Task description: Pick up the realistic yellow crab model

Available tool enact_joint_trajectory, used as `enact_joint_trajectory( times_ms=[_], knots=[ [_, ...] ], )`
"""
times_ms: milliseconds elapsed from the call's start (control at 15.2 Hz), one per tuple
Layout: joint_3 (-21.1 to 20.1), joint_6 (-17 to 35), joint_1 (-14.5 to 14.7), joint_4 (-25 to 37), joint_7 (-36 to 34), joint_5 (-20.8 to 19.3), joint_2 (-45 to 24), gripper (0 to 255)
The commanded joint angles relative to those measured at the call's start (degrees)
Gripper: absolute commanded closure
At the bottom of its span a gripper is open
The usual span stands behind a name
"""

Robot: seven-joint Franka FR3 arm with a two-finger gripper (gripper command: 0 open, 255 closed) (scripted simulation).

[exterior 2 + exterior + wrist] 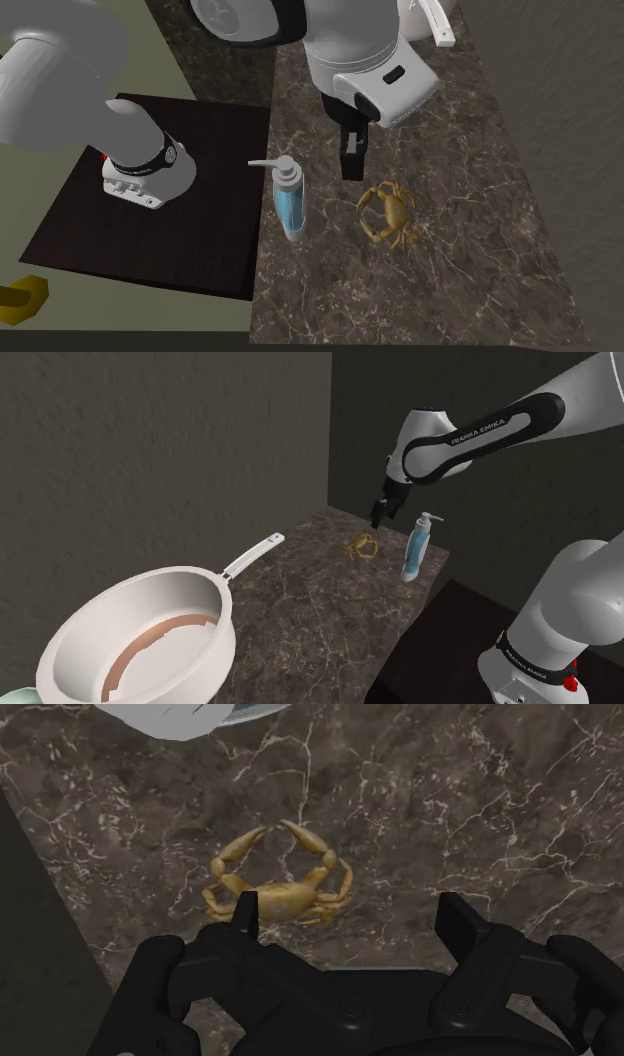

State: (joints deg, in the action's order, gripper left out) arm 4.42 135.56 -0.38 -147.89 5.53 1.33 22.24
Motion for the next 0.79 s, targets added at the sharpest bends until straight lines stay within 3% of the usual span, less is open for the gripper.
enact_joint_trajectory(
  times_ms=[0, 264, 528, 726],
  knots=[
    [0.5, 4.6, 0.6, 0.1, 0.2, 1.6, -4.5, 0],
    [1.6, 12.3, 2.0, 1.6, 2.2, 6.3, -13.8, 0],
    [2.1, 18.7, 3.3, 4.7, 6.4, 13.8, -23.6, 0],
    [1.8, 20.4, 3.2, 4.7, 7.6, 15.3, -25.4, 0]
  ],
)
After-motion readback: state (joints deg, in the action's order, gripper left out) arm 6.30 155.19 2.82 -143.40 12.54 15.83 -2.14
